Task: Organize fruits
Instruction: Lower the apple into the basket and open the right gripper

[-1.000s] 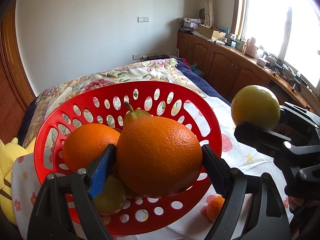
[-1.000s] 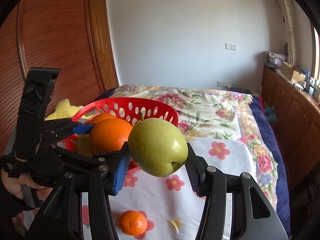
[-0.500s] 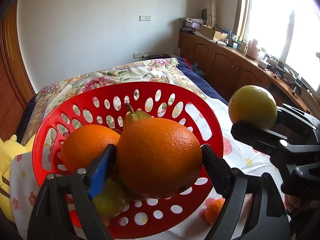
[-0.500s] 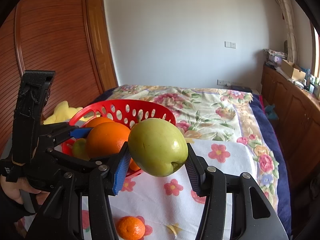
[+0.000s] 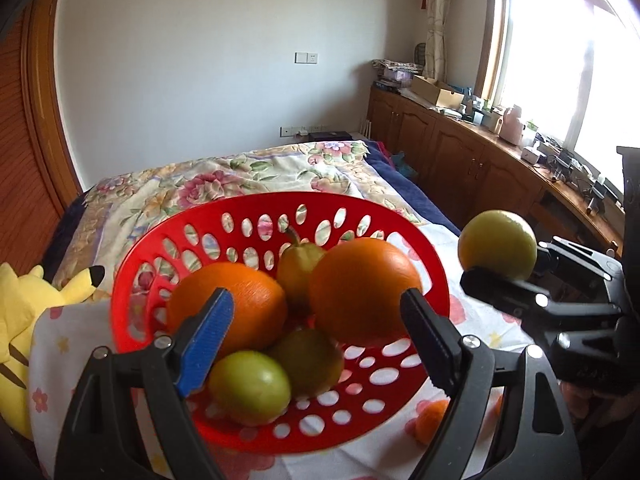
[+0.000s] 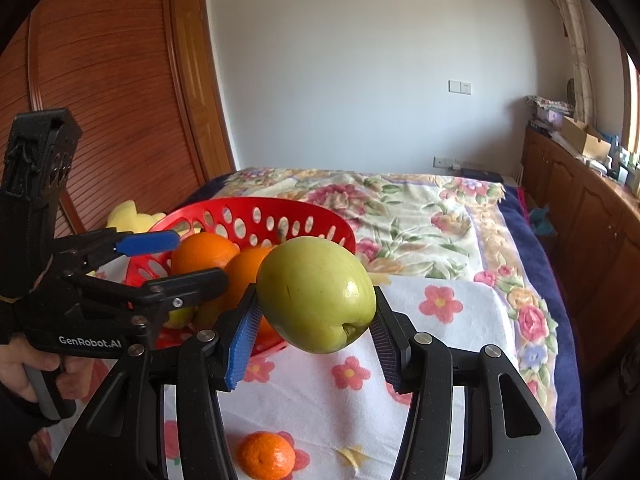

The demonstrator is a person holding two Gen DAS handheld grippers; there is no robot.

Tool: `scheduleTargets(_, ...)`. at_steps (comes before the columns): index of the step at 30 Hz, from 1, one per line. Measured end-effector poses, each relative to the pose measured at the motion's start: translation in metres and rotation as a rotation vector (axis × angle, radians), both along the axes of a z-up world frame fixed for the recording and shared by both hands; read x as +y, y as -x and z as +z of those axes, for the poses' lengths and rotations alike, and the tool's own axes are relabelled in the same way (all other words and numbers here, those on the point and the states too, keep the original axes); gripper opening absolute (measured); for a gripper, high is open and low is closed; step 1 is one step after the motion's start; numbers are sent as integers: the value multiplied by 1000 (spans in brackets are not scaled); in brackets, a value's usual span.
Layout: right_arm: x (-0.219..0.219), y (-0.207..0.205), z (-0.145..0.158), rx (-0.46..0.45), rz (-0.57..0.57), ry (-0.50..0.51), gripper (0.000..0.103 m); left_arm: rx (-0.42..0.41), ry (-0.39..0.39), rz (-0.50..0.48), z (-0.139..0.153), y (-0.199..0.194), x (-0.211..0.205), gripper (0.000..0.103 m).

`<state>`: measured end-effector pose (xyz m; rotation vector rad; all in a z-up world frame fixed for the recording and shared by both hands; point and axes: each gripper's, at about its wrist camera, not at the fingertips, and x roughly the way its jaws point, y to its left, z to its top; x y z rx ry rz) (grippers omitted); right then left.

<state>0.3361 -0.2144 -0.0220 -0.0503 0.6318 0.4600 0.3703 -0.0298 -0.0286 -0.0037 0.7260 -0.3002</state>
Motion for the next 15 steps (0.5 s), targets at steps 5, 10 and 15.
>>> scheduleTargets(5,5,-2,0,4,9,0,53,0,7,29,-3,12,18,85)
scheduleTargets(10,20,-4,0,9,38,0,53,-8,23,49,-3,27,35,85)
scheduleTargets(15,41,-4,3,10,77,-3,53,-17,18,82,-4,39,54,85)
